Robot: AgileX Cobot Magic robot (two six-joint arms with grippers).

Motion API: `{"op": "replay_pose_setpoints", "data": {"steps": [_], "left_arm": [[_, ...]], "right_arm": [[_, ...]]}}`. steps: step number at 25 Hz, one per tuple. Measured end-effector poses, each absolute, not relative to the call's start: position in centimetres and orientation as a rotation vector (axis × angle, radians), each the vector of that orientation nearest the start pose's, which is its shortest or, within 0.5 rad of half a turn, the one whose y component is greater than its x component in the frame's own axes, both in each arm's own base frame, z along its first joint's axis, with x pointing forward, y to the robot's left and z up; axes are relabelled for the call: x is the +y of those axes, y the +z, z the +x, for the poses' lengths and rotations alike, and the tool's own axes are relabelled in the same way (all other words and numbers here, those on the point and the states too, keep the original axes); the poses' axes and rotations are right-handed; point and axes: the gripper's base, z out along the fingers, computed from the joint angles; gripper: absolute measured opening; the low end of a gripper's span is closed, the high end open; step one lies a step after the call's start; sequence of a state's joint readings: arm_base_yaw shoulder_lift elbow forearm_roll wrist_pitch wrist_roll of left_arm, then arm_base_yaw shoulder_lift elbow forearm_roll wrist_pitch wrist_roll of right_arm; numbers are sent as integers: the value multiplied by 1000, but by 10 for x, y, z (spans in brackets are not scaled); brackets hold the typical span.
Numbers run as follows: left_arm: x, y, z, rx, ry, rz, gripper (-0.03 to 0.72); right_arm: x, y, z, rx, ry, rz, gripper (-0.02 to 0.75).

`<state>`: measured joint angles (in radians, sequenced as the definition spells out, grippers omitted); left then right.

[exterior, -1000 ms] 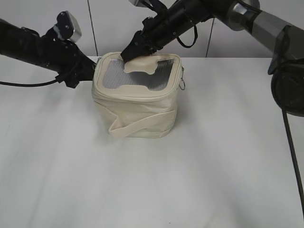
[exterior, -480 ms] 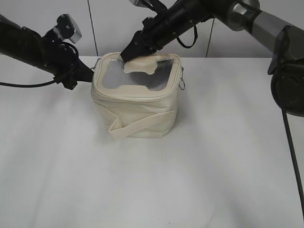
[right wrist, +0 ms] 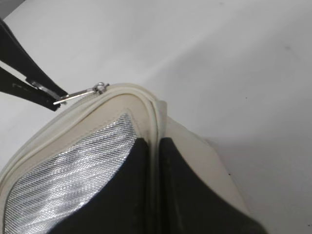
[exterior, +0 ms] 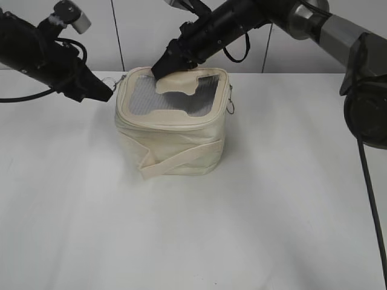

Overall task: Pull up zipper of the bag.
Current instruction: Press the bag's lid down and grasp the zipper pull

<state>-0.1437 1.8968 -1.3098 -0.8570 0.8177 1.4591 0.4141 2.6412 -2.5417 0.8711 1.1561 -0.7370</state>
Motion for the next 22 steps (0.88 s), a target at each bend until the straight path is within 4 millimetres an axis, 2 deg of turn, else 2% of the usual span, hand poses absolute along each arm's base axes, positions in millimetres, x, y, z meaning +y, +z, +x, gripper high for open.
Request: {"op": "replay_pose_setpoints", "data": {"steps": [11, 17, 20, 22], "left_arm": [[-122, 193, 301, 2193, -450, 1306, 9], [-133, 183, 269, 2237, -488, 1307, 9], [-154, 183, 259, 2204, -505, 1319, 9], [-177, 185, 252, 2153, -489, 1315, 11]], "right_arm": [[283, 190, 480, 2199, 1055, -1072, 45], [283, 190, 480, 2212, 1062, -1055, 45], [283, 190, 480, 2214, 1063, -1054, 45], [283, 190, 480, 2216, 1065, -1054, 45]]}}
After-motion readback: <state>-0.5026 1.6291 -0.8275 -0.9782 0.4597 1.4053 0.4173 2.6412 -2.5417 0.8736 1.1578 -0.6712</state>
